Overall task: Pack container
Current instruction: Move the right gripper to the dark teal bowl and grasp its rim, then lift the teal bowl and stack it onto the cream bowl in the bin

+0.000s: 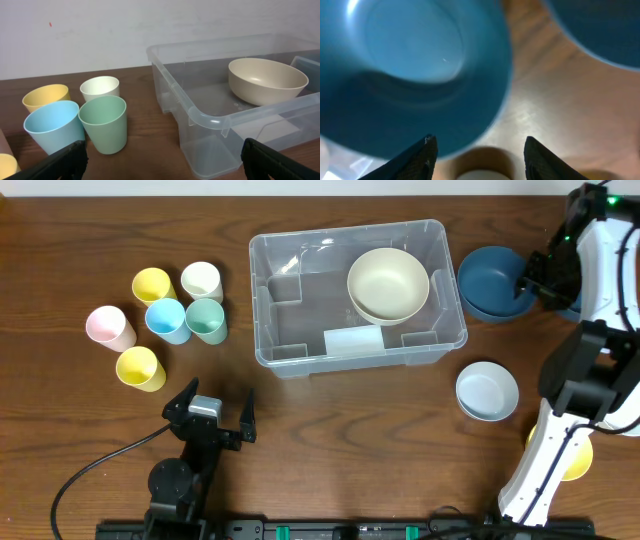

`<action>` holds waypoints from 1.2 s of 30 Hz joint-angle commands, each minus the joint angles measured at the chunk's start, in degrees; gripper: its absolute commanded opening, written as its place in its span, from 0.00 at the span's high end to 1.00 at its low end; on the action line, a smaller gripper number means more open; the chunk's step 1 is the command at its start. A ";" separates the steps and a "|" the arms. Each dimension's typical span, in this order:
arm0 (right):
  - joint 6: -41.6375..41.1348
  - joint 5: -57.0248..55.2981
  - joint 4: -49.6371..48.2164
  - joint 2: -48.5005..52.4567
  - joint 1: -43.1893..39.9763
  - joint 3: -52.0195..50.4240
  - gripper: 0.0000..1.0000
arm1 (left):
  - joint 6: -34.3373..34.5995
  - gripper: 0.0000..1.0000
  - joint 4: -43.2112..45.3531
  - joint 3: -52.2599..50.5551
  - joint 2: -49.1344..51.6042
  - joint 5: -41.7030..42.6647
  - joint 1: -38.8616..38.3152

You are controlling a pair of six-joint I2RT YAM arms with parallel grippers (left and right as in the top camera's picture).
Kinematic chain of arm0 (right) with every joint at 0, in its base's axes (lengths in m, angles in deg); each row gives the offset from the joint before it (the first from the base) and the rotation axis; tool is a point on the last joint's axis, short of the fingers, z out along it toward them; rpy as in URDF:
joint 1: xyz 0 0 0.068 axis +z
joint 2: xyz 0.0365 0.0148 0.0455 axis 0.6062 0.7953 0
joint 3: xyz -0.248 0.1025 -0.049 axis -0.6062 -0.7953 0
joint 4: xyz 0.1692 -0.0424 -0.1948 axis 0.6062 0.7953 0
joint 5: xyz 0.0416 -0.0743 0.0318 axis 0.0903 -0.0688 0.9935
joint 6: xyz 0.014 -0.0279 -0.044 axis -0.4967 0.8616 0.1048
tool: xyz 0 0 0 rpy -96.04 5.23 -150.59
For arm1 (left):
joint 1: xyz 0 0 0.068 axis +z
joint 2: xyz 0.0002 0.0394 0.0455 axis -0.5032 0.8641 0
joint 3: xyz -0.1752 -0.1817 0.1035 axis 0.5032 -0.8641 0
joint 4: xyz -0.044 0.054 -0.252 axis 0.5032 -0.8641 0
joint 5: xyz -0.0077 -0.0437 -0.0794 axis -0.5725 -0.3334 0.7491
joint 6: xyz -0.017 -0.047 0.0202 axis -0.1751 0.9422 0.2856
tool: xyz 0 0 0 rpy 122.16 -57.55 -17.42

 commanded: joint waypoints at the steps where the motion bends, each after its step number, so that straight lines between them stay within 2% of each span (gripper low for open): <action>1: 0.72 0.33 -2.49 -0.02 0.35 -4.11 0.43 | -0.55 0.02 -1.97 -0.98 -0.35 0.44 0.35; 4: 0.72 0.31 -5.03 -0.02 0.35 -7.41 0.45 | -0.57 0.02 -1.95 -0.98 -0.35 0.44 0.35; 6: 0.72 0.33 -6.12 -0.02 0.33 -8.72 0.49 | -0.57 0.02 -1.95 -0.98 -0.35 0.44 0.35; 12: 0.72 0.35 -7.65 -0.02 0.35 -9.64 0.83 | -0.55 0.02 -1.97 -0.98 -0.35 0.44 0.35; 16: 0.74 0.33 -7.56 -0.02 0.33 -9.64 0.99 | -0.55 0.02 -1.97 -0.98 -0.35 0.44 0.35; 27: 1.57 0.33 -5.09 -0.85 -1.40 -5.25 0.99 | -0.55 0.02 -1.97 -0.98 -0.35 0.44 0.35; 36: 1.55 0.31 1.88 -7.78 -5.64 10.01 0.99 | -0.57 0.02 -1.97 -0.98 -0.35 0.44 0.35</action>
